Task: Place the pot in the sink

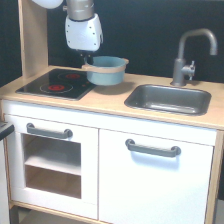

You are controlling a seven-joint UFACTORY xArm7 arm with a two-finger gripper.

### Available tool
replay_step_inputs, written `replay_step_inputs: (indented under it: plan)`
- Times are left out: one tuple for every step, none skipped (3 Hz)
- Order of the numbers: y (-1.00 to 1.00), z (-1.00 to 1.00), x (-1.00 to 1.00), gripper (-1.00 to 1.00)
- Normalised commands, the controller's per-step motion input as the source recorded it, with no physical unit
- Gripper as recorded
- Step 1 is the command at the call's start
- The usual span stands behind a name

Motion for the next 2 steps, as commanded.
replay_step_inputs:
  plan:
    - [0.19,-0.37,1.00,-1.00]
    - [-0.03,-0.15,1.00,-1.00]
